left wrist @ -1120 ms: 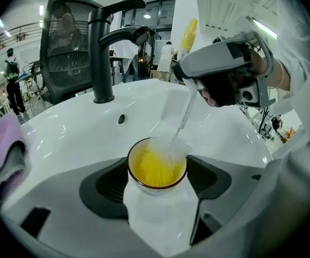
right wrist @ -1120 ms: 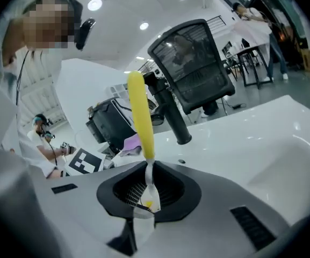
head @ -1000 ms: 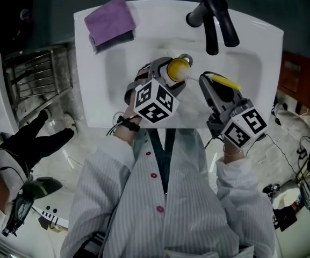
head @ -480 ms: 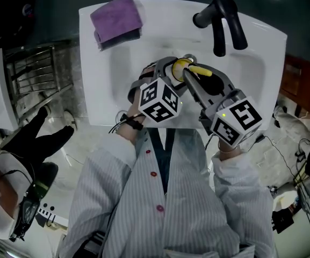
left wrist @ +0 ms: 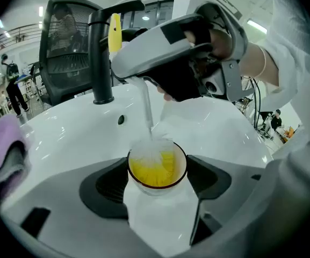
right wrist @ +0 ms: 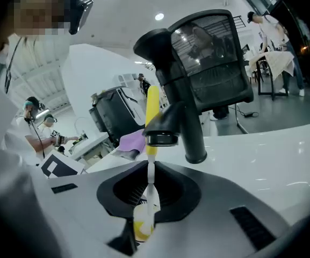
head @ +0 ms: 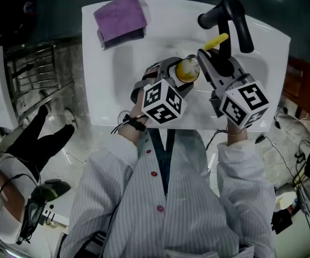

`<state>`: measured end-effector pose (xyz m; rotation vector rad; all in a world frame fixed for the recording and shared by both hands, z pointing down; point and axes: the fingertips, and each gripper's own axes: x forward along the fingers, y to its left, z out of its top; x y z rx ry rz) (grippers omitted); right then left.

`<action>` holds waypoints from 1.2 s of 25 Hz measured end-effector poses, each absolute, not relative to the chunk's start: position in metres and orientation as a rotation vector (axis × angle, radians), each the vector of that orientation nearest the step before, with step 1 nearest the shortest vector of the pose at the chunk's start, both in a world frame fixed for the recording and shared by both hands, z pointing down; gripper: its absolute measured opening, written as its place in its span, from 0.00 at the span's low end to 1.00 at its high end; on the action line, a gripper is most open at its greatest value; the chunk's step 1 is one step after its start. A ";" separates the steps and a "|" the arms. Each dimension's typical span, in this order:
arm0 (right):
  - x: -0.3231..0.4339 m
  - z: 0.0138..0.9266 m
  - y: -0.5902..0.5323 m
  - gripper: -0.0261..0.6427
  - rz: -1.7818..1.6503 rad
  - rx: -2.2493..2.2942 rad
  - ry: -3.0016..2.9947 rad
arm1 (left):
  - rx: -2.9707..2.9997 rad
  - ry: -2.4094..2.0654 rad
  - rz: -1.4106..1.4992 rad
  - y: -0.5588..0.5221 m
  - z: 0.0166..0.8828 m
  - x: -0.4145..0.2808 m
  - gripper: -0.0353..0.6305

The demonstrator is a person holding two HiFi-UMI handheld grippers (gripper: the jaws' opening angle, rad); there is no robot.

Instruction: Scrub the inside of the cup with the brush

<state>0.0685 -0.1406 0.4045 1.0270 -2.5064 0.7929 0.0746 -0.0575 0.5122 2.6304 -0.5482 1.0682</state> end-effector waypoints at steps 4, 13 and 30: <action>0.072 0.403 -0.136 0.12 0.763 1.019 -2.512 | 2.632 -0.544 1.065 -0.057 0.512 0.075 0.58; 0.079 0.397 -0.115 0.12 0.740 1.044 -2.517 | 2.634 -0.539 1.062 -0.057 0.513 0.075 0.58; 0.055 0.388 -0.057 0.14 0.709 0.971 -2.433 | 2.642 -0.533 1.056 -0.057 0.511 0.077 0.58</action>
